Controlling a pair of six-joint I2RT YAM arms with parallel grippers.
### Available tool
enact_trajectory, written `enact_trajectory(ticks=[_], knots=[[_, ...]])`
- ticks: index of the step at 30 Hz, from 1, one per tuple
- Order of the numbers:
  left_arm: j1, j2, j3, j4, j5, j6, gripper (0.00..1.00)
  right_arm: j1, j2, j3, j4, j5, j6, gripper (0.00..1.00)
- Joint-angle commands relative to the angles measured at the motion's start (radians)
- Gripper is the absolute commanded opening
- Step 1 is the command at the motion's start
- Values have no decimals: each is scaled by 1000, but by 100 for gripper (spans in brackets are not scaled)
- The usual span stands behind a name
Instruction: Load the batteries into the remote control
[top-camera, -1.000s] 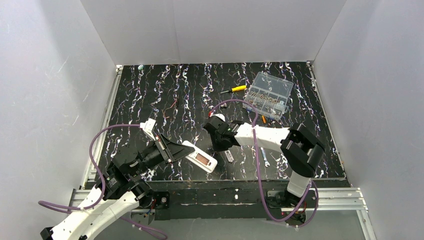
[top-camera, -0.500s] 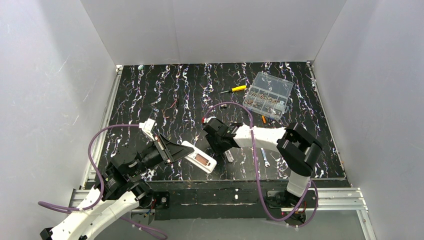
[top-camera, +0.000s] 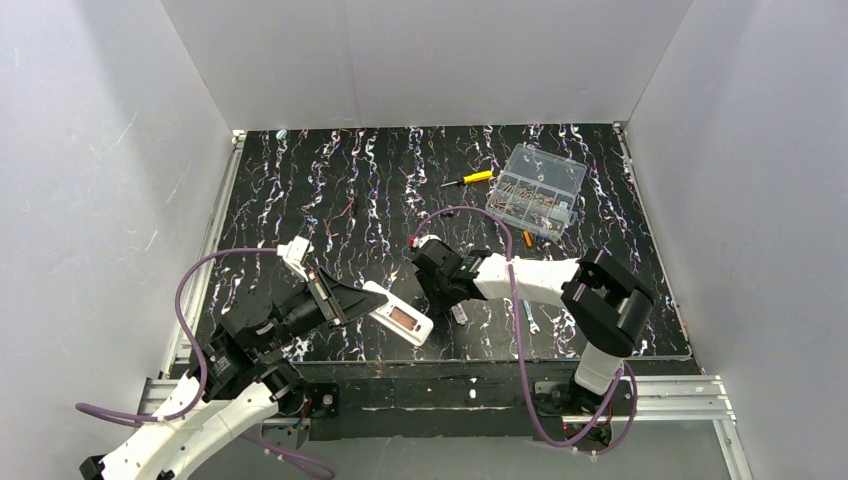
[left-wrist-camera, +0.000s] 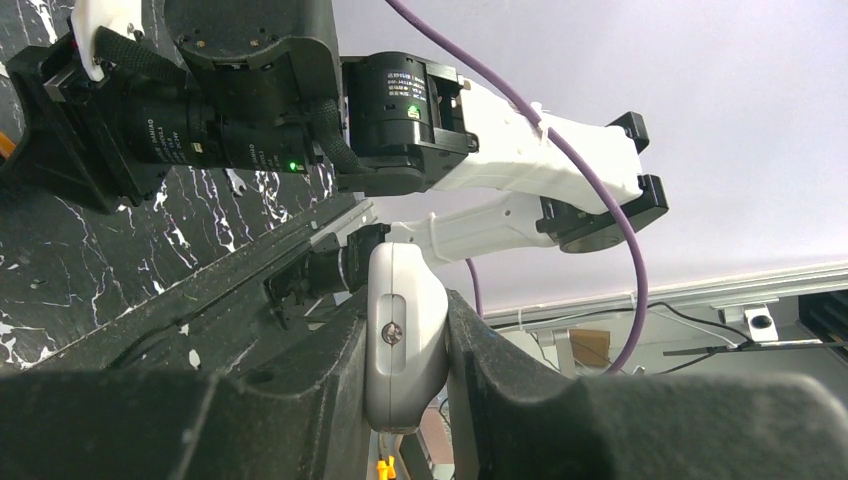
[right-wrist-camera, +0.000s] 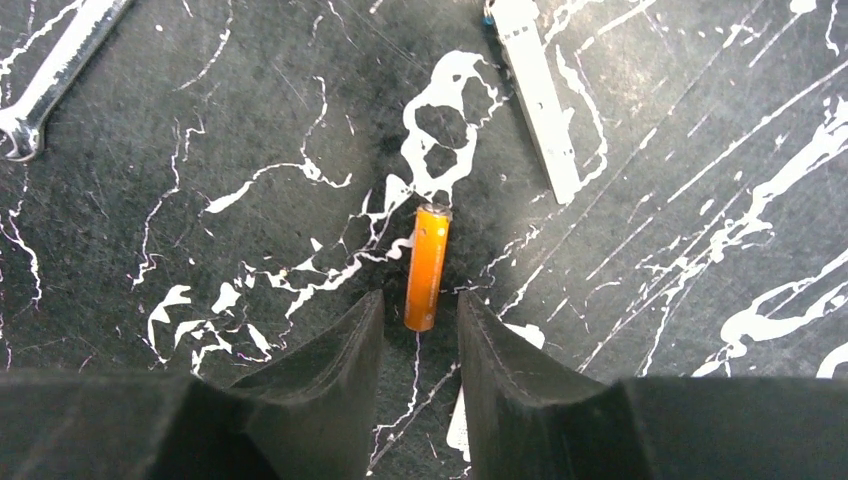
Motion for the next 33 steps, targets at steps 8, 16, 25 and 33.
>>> enact_trajectory(ticks=[8,16,25,33], knots=[[1,15,53,72,19,10,0,5,-10,-19,-26,28,22,34],[1,18,57,65,16,11,0,7,-15,-34,19,-5,19,21],[0,20,55,54,12,14,0,4,-189,-87,46,48,-11,1],[2,33,-2,144,80,78,0,-12,-566,-72,-137,40,-138,1]])
